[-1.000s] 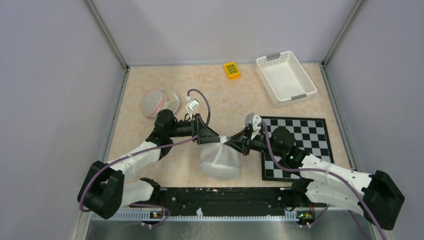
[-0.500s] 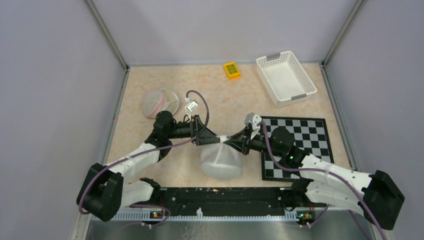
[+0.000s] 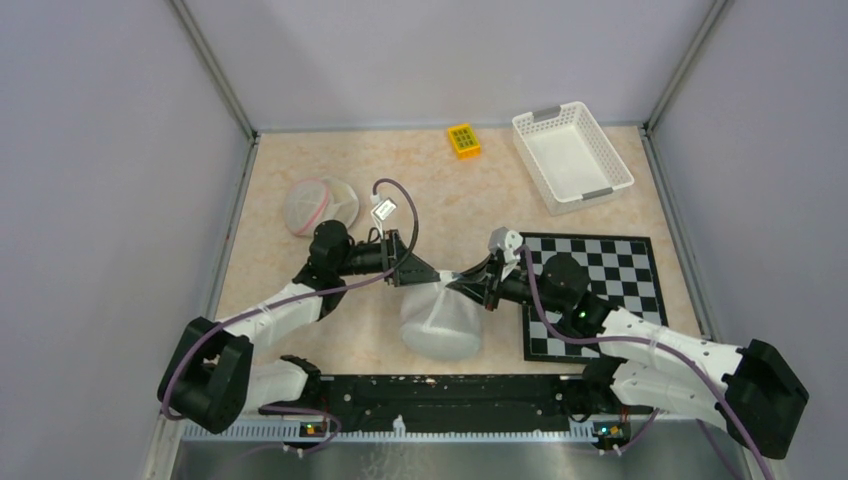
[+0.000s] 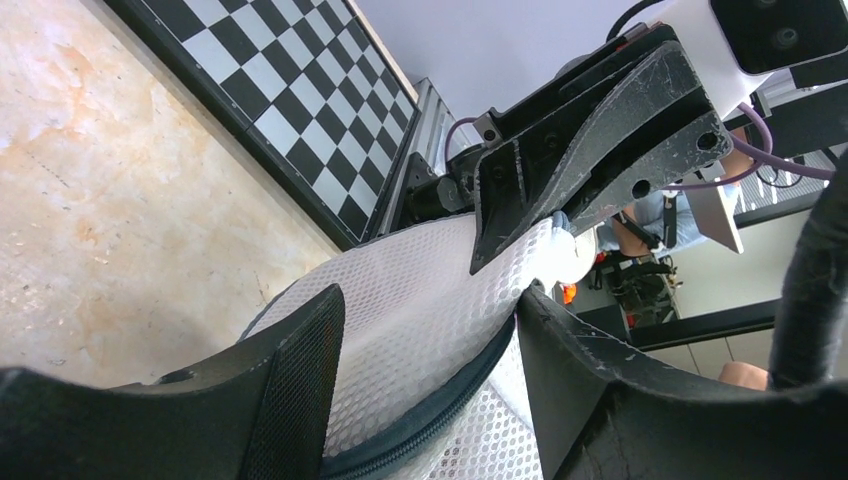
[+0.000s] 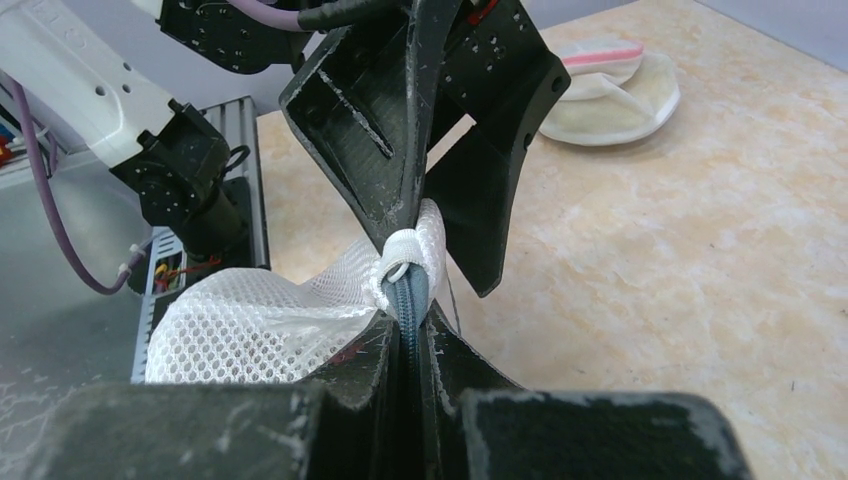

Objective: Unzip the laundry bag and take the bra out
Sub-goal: Unzip the laundry bag at the center of the board.

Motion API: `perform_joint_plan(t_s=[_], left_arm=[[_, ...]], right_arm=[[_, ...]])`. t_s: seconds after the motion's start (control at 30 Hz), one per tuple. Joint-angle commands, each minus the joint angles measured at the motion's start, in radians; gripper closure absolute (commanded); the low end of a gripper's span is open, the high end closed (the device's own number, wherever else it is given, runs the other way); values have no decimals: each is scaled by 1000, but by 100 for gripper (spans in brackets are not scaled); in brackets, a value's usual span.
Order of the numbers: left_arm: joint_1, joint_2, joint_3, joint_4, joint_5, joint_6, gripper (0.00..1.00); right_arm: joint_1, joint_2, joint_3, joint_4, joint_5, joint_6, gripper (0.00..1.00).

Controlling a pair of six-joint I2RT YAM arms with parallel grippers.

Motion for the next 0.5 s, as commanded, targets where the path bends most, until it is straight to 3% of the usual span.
perform_joint_plan(t_s=[0.0,0.47], left_arm=[[-29,13,5,101,5,-27,31],[-78,32,16,251,6,-116,32]], right_arm=[[19,12,21,125,-37,-15,100],[54,66,55,133,-56,-33,100]])
